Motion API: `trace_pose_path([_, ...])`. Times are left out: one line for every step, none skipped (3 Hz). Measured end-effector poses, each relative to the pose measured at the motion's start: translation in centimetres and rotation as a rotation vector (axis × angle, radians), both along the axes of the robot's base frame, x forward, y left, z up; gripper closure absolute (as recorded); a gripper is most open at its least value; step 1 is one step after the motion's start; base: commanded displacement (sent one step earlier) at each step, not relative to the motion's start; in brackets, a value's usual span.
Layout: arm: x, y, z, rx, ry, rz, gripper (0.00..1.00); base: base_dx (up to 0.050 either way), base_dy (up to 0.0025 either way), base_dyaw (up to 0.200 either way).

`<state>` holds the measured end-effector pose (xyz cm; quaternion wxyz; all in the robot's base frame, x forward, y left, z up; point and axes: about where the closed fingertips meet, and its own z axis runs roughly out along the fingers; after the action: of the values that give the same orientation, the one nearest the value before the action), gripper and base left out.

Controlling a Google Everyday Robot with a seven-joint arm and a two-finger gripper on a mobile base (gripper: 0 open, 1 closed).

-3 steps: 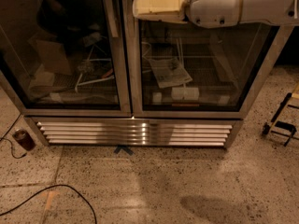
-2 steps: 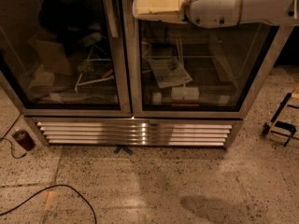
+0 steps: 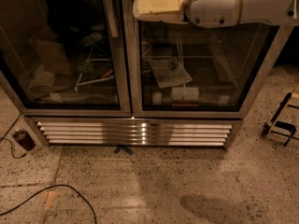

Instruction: Pick orange can from middle drawer and place on counter

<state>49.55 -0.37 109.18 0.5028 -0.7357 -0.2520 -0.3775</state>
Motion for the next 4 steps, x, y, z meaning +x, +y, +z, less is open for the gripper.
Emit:
trace_pose_path([0.00,0.00,0.00,0.000,0.000,0.000,0.06,0.000,0.00000,0.000])
trace_pose_path([-0.02,0.05,0.01,0.000,0.000,0.001,0.00,0.000,0.00000,0.000])
trace_pose_path([-0.02,0.05,0.01,0.000,0.000,0.001,0.00,0.049,0.00000,0.000])
trace_pose_path([-0.03,0.07,0.01,-0.001,0.000,0.001,0.00,0.050,0.00004,-0.001])
